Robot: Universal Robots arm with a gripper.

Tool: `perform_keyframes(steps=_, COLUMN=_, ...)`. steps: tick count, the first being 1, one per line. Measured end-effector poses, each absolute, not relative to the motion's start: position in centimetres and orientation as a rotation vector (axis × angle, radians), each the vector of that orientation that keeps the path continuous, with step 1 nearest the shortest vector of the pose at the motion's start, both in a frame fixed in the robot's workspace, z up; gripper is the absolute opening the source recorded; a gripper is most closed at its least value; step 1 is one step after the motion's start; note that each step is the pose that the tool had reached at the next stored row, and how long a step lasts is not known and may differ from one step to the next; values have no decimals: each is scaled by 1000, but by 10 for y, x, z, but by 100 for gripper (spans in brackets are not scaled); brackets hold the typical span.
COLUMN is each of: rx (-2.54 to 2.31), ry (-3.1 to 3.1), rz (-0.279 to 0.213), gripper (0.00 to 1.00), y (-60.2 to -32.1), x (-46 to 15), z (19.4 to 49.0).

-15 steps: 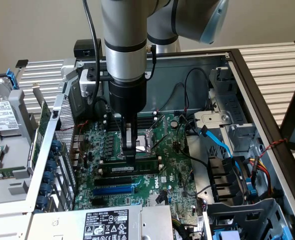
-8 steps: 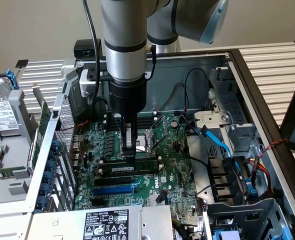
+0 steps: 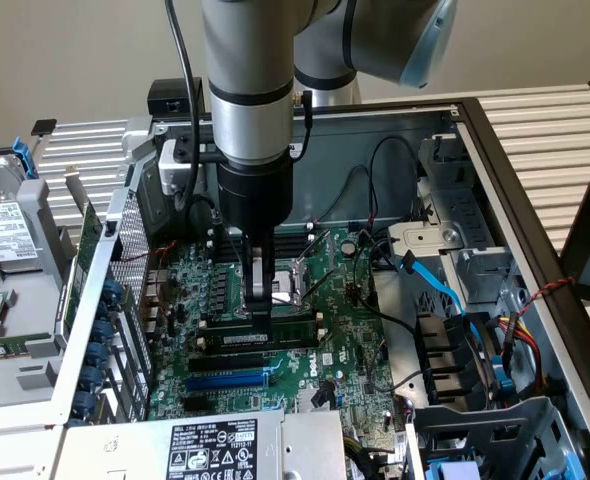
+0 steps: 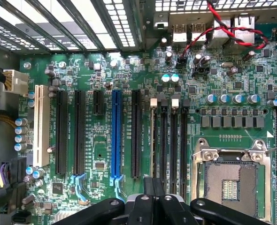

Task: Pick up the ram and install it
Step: 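Press down the ram until it locks into place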

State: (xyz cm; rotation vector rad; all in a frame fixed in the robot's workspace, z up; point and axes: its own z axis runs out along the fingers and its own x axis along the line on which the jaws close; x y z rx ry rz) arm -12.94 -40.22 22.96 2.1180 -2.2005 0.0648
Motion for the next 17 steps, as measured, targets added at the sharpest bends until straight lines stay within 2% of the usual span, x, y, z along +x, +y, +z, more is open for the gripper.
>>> perform_keyframes(steps=17, rx=2118, ry=-2200, rz=65, gripper=10, y=-402, x=-130, z=226)
